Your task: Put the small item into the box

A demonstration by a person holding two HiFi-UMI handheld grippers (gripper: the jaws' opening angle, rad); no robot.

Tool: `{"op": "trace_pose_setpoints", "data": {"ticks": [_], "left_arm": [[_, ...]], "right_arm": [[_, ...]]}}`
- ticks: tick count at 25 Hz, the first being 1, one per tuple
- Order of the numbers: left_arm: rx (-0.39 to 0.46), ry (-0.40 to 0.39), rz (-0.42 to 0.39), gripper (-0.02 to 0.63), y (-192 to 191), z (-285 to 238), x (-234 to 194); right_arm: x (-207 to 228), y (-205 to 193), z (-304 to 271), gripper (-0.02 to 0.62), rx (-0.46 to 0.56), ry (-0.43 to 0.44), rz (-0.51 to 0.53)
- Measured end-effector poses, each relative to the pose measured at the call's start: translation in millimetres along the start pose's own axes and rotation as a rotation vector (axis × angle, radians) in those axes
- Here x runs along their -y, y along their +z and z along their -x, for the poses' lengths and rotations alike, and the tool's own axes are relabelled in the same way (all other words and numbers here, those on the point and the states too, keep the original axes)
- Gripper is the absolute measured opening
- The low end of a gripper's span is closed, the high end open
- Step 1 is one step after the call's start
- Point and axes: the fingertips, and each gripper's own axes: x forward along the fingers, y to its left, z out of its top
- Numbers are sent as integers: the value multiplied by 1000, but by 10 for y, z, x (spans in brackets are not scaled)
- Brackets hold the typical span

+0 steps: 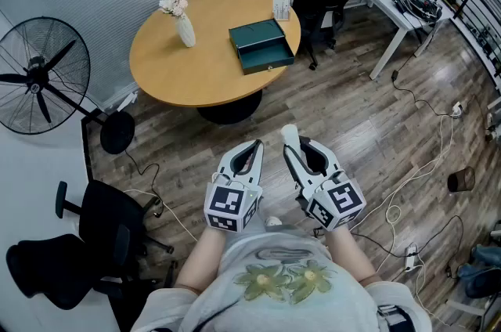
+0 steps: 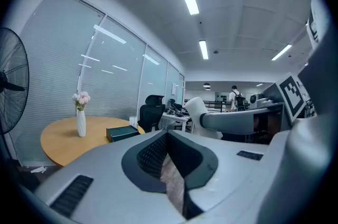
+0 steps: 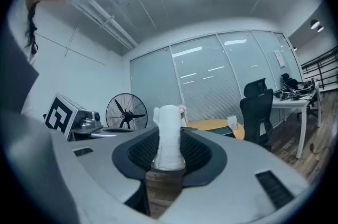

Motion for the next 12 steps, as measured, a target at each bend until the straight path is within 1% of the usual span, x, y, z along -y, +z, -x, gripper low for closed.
{"op": "trace_pose_setpoints", "data": {"ticks": [4,7,12], "left_arm": [[-2,-6,-1,0,20,-155,-162],[4,-10,-4,0,64,-339,-329],[0,-20,3,0,148,-757,-811]], "right_arm": [[76,30,-218,130,3,-1,12],[168,58,-443,132,12,15,13],[429,116,-1011,133,7,1,17]]}}
